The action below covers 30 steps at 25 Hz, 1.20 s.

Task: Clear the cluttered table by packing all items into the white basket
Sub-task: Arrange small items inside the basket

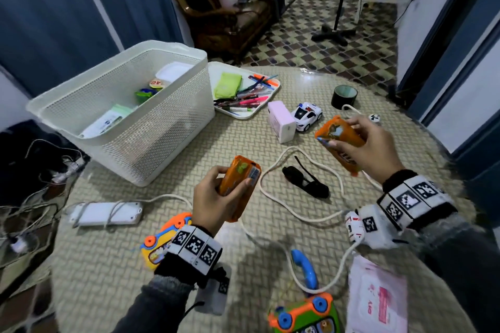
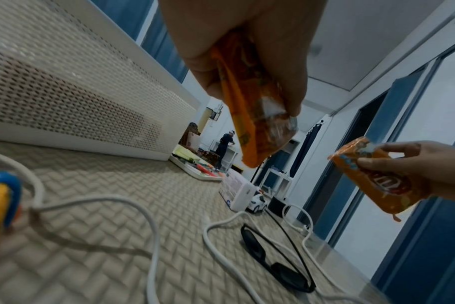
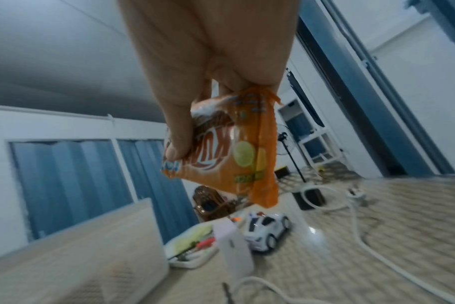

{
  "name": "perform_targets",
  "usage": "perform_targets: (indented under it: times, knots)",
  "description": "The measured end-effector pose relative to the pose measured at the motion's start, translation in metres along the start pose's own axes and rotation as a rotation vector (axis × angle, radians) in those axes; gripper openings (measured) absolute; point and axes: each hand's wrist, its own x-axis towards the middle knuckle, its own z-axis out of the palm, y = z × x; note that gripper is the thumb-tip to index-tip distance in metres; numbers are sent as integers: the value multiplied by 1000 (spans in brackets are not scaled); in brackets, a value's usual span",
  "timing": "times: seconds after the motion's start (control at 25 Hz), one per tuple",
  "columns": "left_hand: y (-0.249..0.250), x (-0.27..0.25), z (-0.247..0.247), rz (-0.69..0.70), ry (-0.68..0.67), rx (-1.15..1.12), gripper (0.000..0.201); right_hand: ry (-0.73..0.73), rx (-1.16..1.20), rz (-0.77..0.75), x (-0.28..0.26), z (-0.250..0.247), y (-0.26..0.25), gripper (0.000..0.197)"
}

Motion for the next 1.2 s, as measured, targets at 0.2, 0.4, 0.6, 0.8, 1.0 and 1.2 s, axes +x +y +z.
perform_targets:
  times: [0.2,0.4,0.6,0.8,1.0,1.2]
  knots:
    - [12,6,-92,143,55,-4,28,54,147,-138,-56,39,-90,43]
    - [14,12,-194,229,86,28,29,67,171,-248,-101,92,-173,39]
    - [23,8,-284,264,176,12,30,87,186,-343,-128,132,-240,34]
    - [26,-18,-358,316,286,16,29,18,220,-373,-154,166,-284,32]
    - [16,-52,-419,277,388,67,32,-19,311,-362,-185,203,-319,30]
    - [-12,-87,-482,237,468,171,33,-88,403,-308,-211,257,-356,28]
